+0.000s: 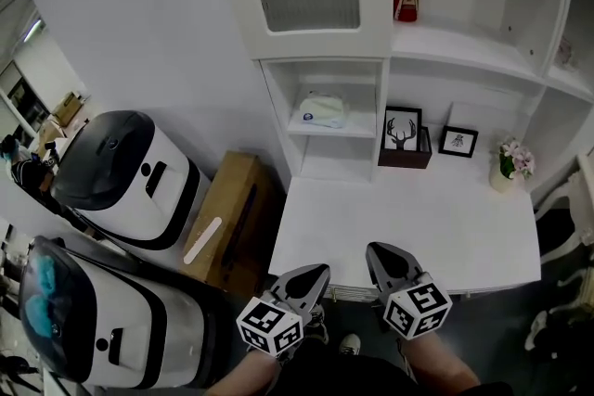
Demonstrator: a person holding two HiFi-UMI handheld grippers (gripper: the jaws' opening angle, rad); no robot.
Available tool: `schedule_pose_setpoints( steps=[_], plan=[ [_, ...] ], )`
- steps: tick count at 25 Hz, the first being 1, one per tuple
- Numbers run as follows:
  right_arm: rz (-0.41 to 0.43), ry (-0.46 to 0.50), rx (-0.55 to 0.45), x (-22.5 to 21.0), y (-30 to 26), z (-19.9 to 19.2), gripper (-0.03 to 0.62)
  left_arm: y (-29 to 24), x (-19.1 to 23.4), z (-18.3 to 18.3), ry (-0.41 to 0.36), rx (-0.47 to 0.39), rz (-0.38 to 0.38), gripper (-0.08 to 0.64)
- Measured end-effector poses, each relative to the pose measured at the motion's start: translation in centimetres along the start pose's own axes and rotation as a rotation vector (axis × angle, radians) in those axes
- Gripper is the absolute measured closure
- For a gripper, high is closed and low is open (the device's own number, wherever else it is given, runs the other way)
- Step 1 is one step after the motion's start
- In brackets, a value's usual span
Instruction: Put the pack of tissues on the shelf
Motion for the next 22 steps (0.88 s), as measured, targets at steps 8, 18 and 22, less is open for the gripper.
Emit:
schedule_pose_setpoints(
  steps=[8,18,22],
  plan=[
    [0.057,-0.014,0.020,1.8,0.9,-1.2,0.589,2.8,-1.0,-0.3,-0.010,-0.014,0.066,0.555],
    [0.077,-0.005,0.026,4.2,-0.5,-1.0,0.589,5.3,0.7,0.2,-0.002,-0.049,0.098,0.555],
    [0.052,0.000,0.029,5.8,-1.2,-0.8,0.589,6.8,2.0,0.9,-0.004,-0.052,0.080,0.555]
  ],
)
Point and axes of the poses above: the fingertips, and each gripper's own axes: y backward along the fingers, x to its left, z out of its top, the point moved 9 cm from there along y, backward along the fingers, and after that the axes turned 12 degrees about y, right-handed, at the moved point
